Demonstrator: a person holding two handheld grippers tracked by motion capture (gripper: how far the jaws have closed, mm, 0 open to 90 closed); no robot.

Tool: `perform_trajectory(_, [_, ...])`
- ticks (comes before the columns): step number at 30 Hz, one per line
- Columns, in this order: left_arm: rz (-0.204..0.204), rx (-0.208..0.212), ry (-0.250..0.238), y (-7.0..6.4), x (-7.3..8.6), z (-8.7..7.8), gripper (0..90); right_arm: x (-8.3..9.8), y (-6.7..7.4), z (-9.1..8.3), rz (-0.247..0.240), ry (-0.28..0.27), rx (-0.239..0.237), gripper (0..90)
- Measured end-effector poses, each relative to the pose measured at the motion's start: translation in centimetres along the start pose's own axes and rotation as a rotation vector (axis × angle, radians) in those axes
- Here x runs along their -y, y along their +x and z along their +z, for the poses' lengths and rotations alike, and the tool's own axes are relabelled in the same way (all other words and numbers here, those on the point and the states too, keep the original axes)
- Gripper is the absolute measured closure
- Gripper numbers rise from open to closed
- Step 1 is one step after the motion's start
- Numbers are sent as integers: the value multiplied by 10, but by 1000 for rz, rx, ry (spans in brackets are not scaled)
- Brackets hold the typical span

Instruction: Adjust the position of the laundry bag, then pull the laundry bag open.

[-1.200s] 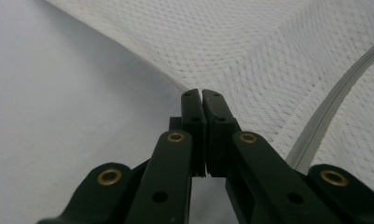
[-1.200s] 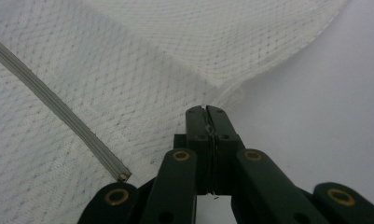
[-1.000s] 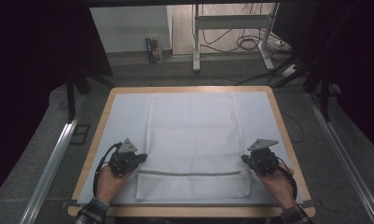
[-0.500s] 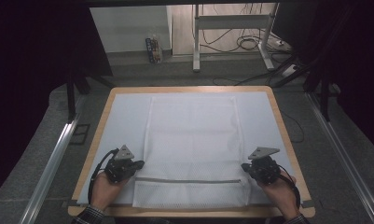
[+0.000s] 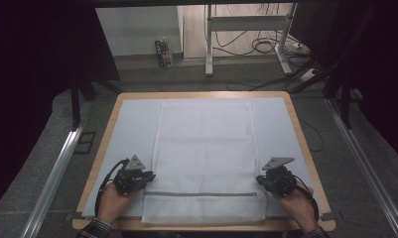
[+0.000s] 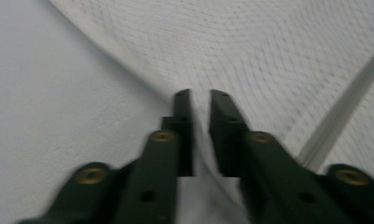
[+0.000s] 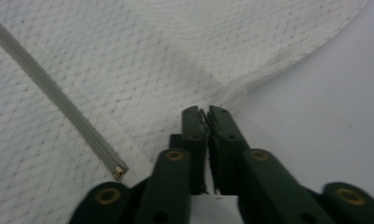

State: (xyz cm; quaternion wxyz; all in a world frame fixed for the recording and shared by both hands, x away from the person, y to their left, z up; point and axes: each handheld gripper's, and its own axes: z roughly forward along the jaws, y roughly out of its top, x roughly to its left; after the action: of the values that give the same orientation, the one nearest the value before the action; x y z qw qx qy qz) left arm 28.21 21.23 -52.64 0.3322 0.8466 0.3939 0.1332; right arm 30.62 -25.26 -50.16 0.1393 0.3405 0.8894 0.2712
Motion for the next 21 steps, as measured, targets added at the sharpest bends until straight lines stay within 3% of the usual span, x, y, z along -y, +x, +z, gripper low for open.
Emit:
perform_trajectory(3, [-27, -3, -38, 3, 1, 2, 505, 0, -2, 2, -5, -8, 13, 631])
perform_trajectory(4, [-27, -3, -38, 3, 1, 2, 442, 0, -2, 2, -5, -8, 13, 631])
perform_trajectory(5, [-33, 0, -54, 4, 1, 3, 442, 0, -3, 3, 2, -15, 21, 578])
perform_trajectory(6, [-44, 1, -69, 5, 1, 4, 334, -1, -3, 3, 7, -26, 28, 488])
perform_trajectory(7, [-44, 1, -69, 5, 1, 4, 300, -1, -4, 4, 9, -33, 31, 440])
perform_trajectory(13, [-61, -25, -102, 7, 1, 2, 143, -1, -7, 5, 23, -60, 41, 326])
perform_trajectory(17, [-67, -37, -115, 6, 0, 1, 89, -1, -10, 3, 44, -85, 39, 274])
perform_trajectory(21, [-41, -53, -106, 4, 0, 1, 66, -1, -11, 1, 52, -100, 38, 252])
